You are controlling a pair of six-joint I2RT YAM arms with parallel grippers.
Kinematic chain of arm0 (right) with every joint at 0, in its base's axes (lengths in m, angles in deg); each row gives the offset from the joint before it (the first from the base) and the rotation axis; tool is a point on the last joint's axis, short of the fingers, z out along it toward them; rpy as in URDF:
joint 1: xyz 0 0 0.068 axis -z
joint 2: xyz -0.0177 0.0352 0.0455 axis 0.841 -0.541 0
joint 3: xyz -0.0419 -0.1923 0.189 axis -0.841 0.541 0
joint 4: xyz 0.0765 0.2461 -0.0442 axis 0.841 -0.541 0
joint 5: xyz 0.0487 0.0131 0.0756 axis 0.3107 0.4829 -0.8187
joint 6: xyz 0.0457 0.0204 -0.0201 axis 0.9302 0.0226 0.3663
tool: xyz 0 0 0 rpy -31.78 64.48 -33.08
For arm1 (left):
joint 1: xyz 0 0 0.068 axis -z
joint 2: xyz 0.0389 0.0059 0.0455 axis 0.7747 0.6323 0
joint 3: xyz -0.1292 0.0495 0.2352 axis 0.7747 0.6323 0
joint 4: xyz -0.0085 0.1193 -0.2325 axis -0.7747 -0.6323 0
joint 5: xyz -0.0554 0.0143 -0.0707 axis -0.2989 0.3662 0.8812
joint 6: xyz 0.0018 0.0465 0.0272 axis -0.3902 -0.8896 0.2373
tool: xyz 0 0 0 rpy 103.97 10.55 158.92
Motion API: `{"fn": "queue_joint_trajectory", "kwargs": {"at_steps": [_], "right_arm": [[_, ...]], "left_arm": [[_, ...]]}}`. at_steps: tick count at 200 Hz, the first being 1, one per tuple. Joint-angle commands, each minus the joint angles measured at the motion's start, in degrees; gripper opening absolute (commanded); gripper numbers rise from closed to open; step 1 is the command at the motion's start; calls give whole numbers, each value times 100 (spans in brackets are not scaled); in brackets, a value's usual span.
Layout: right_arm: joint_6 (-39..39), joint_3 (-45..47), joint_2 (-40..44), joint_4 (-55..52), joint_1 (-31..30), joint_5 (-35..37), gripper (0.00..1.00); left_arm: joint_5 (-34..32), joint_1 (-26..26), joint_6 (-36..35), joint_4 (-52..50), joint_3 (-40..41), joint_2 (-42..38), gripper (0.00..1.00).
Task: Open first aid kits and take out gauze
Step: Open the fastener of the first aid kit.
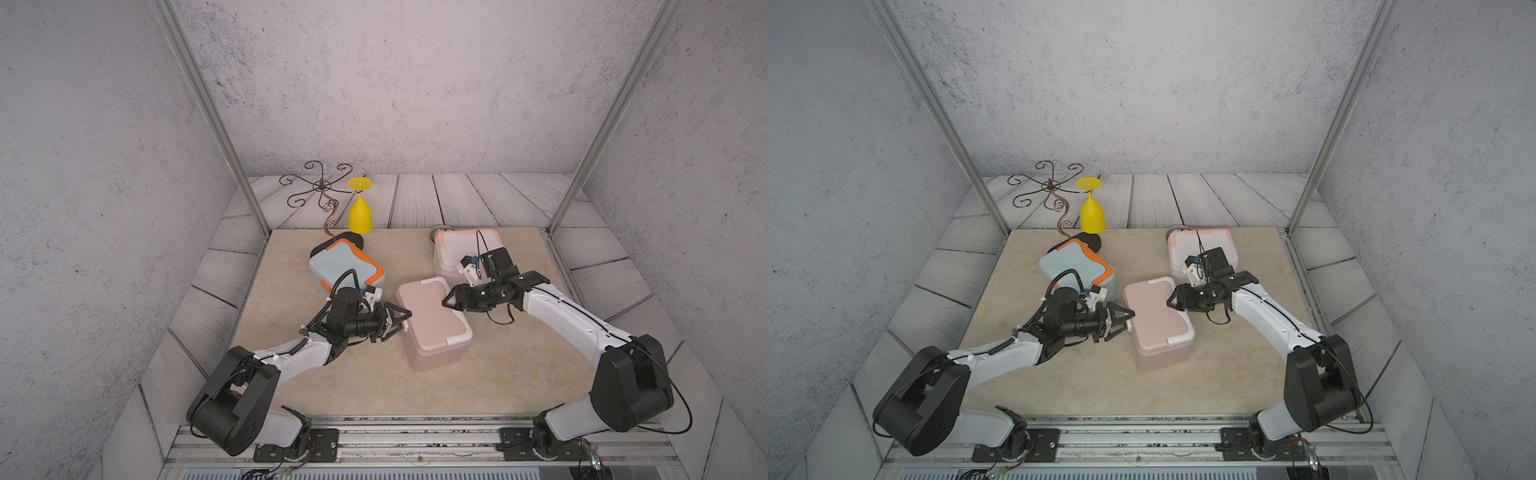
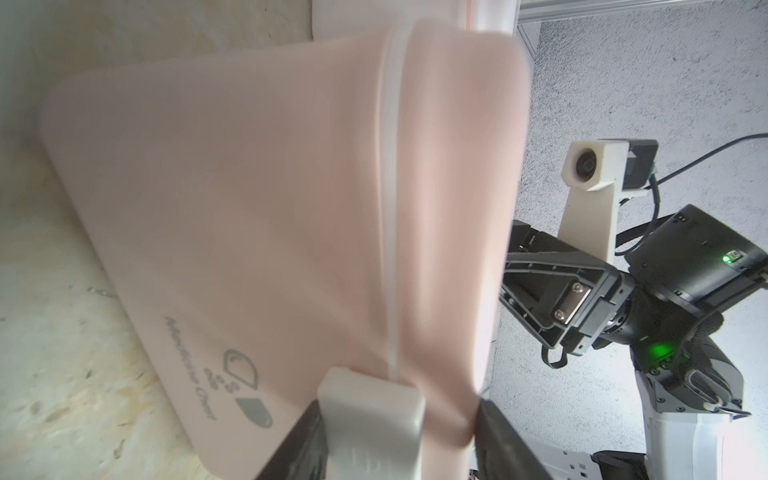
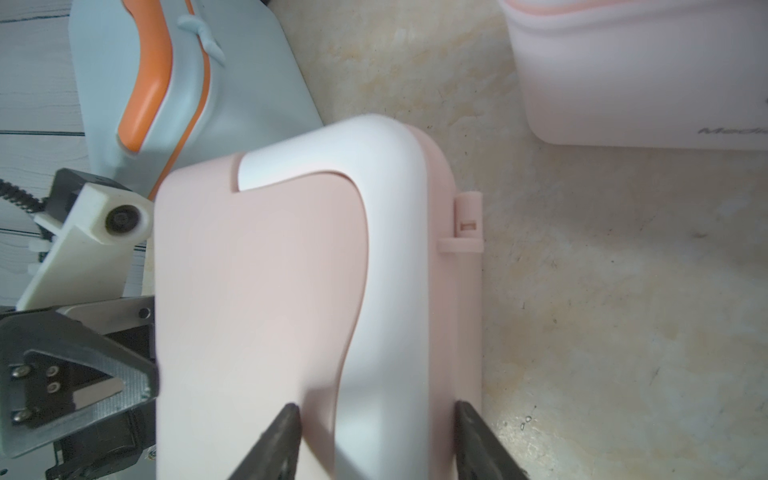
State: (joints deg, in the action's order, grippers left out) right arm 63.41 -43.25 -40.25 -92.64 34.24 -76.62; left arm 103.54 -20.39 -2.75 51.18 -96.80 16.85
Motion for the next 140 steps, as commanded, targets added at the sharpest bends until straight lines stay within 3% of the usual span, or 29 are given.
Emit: {"fn": "queue_joint_trajectory", "kwargs": {"at_steps": [1,40,92,121,140], "right_arm": [[-142,354,-504,-1066,-355,786,57],[-157,296,-577,-1244,-582,1221,57],[-164,331,-669,-1241,-653,1281,57],[-175,346,-698,-1215,-655,1277,57],[-177,370,-718,-1188,-661,1247,57]], "left_arm": [[-39,195,-434,-777,-239,-42,41],[-77,226,-531,-1108,-354,-19,41],[-224,239,-814,-1821,-466,-269,44],[-315,231,-890,-2116,-464,-428,48],[-295,230,-910,-2195,-477,-490,56]]}}
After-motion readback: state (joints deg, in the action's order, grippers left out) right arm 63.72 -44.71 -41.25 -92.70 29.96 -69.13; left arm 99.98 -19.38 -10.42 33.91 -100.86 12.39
